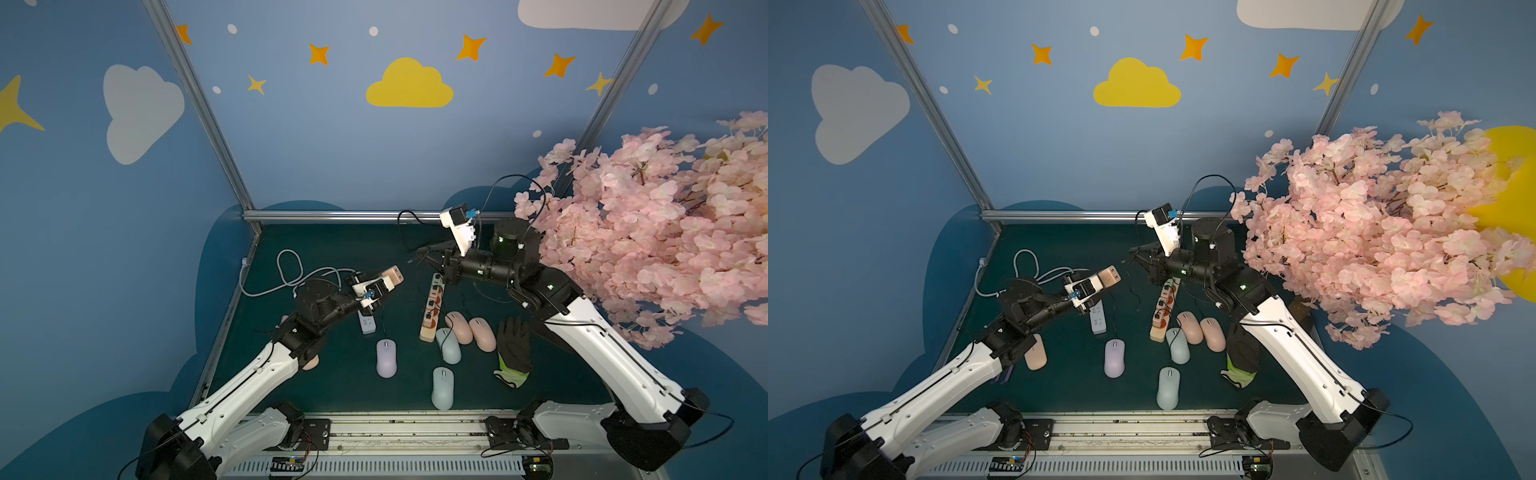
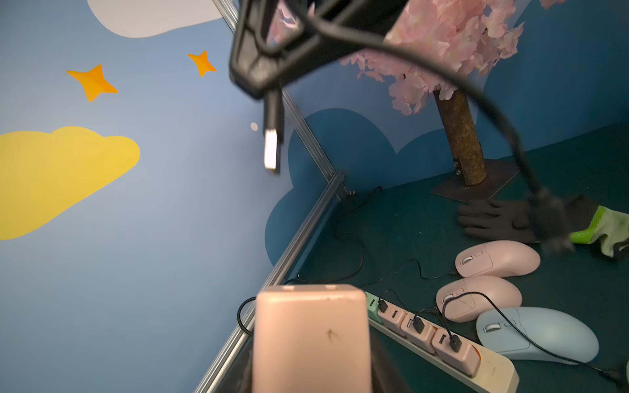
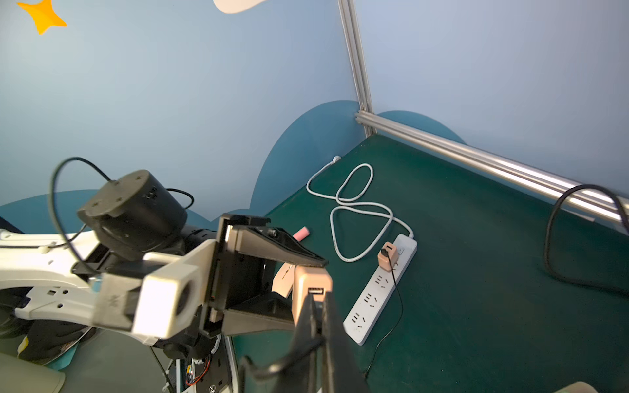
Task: Unplug the wireless mouse
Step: Remove the power cord from the plug.
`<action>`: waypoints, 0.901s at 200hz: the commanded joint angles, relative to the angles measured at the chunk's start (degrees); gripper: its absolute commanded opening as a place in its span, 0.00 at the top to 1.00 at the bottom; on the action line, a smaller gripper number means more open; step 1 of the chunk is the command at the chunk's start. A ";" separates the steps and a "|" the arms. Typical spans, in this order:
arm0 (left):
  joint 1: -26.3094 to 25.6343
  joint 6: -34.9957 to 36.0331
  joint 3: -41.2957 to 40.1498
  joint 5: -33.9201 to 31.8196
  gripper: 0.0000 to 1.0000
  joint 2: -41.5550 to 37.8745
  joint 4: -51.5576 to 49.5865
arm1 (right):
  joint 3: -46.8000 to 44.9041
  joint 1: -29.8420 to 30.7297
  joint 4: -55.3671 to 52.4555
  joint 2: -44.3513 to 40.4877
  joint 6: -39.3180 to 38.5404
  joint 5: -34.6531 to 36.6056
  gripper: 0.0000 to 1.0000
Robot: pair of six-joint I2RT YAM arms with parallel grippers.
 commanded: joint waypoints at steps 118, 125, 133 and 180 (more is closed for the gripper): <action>1.12 -42.94 0.86 -28.23 0.96 -4.31 -26.78 | 0.46 2.73 -7.68 1.25 -4.73 20.60 1.00; 1.09 -47.25 0.98 -30.44 0.96 -4.43 -29.67 | 0.28 2.81 -8.02 1.72 -4.44 20.88 1.00; 1.13 -51.10 1.18 -32.11 0.96 -4.39 -33.07 | -0.05 2.80 -8.16 2.14 -4.15 21.23 1.00; 7.05 -65.68 2.32 -31.41 0.96 0.10 -46.76 | -1.61 3.49 -7.58 3.59 -3.22 21.87 1.00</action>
